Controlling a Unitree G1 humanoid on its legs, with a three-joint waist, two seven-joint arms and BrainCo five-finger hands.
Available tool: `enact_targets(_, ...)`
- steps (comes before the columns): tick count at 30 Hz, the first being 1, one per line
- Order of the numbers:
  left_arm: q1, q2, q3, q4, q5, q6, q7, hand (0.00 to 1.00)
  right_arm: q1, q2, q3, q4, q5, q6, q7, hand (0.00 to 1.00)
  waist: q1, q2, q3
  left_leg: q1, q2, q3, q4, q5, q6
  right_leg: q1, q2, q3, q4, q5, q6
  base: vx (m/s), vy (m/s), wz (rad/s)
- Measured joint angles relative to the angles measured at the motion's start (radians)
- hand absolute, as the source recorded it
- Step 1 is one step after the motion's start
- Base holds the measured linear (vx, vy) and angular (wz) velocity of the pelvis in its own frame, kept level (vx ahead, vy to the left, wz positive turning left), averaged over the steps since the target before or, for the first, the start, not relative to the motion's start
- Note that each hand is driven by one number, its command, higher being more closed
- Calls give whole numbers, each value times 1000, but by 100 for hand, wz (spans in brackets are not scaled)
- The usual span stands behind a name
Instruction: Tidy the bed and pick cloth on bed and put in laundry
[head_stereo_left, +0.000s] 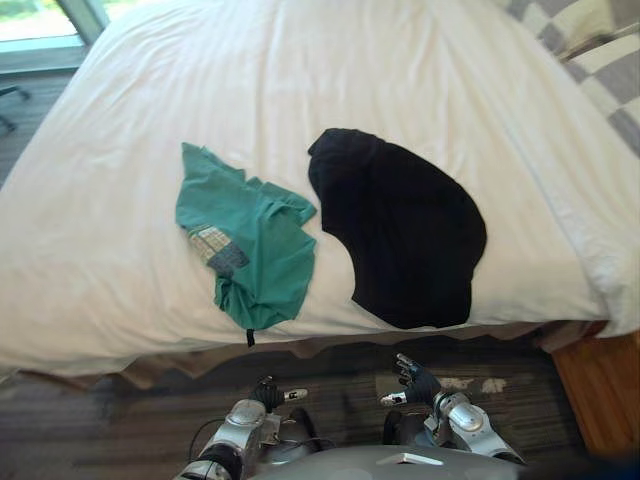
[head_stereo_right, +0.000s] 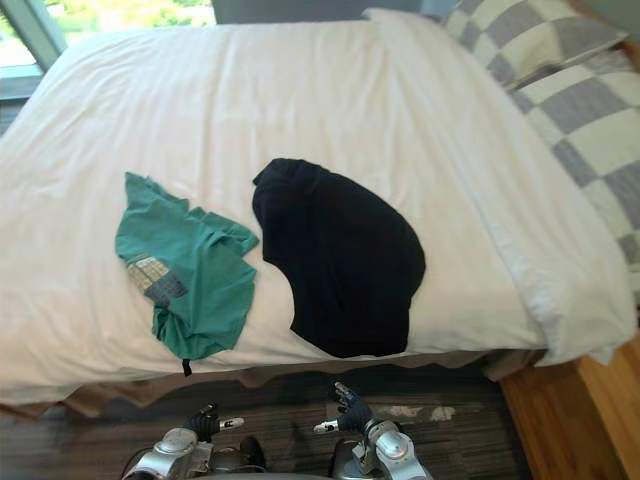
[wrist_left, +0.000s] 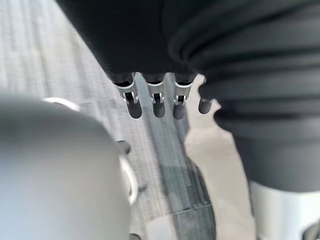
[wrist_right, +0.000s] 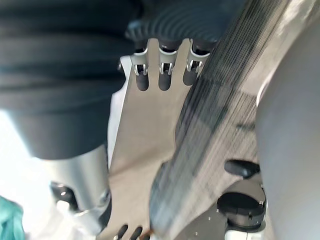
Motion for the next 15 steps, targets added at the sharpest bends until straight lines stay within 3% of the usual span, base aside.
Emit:
enact_targets(5, 29, -11, 35, -19, 25, -41, 29, 0, -7, 7, 33, 8, 24, 22, -43, 0, 11, -11, 14, 77, -2, -11, -98, 47, -24, 57, 13, -13, -30, 1, -2, 30, -62, 10)
enact_targets(8, 40, -14, 71, -18, 8, -39, 48, 0, -6, -5, 10, 10, 94, 91, -89, 0, 10, -12, 15, 102, -19, -9, -133, 61, -20, 77, 4, -14, -50, 3, -2, -6, 18, 0)
enact_targets(10, 56, -15, 117, -17, -70, -31, 73, 0, -1, -6, -70, 32, 196, 139, -120, 0, 10, -12, 15, 108, -33, -10, -156, 71, -14, 85, -3, -18, -70, 13, 6, -16, 64, 8)
enact_targets(15, 98, -26, 269, -14, -276, -33, 139, 0, 83, -3, -312, 37, 452, 171, -186, 0, 10, -11, 13, 145, -59, -22, -213, 92, -3, 124, -20, -42, -102, 24, 25, -9, 51, 14)
